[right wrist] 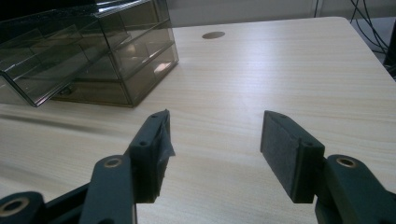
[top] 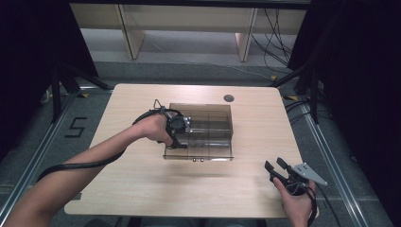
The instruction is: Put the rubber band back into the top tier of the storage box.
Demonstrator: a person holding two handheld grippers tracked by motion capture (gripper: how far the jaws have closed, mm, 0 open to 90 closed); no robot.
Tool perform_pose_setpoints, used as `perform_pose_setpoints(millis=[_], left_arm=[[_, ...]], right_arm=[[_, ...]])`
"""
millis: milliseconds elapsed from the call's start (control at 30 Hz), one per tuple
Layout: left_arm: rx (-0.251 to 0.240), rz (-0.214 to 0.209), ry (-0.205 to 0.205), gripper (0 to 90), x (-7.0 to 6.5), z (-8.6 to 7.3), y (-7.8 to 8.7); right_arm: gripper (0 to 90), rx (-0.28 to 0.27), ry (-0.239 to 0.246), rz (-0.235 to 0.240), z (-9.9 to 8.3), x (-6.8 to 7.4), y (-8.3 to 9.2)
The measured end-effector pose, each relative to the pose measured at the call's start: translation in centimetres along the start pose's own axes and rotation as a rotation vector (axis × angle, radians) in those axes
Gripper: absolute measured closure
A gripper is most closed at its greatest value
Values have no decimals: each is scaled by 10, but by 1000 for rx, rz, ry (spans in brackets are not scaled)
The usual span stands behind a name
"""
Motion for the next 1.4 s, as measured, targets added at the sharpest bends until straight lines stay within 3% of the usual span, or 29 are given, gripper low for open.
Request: perform_pose_setpoints(millis=[100,133,233,333,400,467,567,600,667,700,833,867,933,1167,1233,1267,1333,1400], left_arm=[[2,-1,6,853,0,0,-2],[0,4,0,852,1,0,-2],[8,0,9,849,0,0,-4],[8,-3,11,845,0,-1,-6],[6,2,3,841,1,-1,-6],[-3,5,9,835,1,-1,-5],[-11,2,9,816,1,-2,-4],[-13,1,9,808,1,-2,-4],[-22,7,6,796,1,-3,-2],[-28,11,5,792,1,-4,-1],[-44,17,3,782,2,-9,4],[-52,18,5,779,2,-10,5],[-62,26,8,769,2,-14,9],[-128,37,41,733,5,-40,25],[-146,41,59,732,8,-50,28],[-151,44,66,731,9,-55,28],[-155,53,82,729,11,-64,29],[-158,53,95,723,13,-74,28]], right_arm=[[437,8,-33,2,0,2,1],[437,-1,3,-3,0,0,0],[437,-7,11,-5,0,-1,-1],[437,-6,10,-3,0,-1,-1],[437,7,-28,4,0,2,0],[437,-4,4,-3,0,-1,-1],[437,-1,2,-15,0,0,0],[436,11,-32,-10,0,2,0],[436,9,-29,-11,0,2,0],[436,0,2,-15,0,0,-1],[436,1,2,-15,0,0,0],[436,6,-21,-13,0,1,0],[436,-6,11,-4,0,-1,-1],[436,-3,1,-1,0,0,0],[436,8,-34,-1,0,3,1],[437,-5,-10,-6,0,1,0],[437,11,-19,9,1,1,2],[437,16,-2,-7,0,0,1]])
Point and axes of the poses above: each handheld gripper's, and its own axes: y roughly backward along the jaws, z roughly out of its top, x roughly to its left, the point moved 2 cm from there along -y, roughly forward along the jaws, and after that the axes turned 14 degrees about y, right-handed, at the moved point
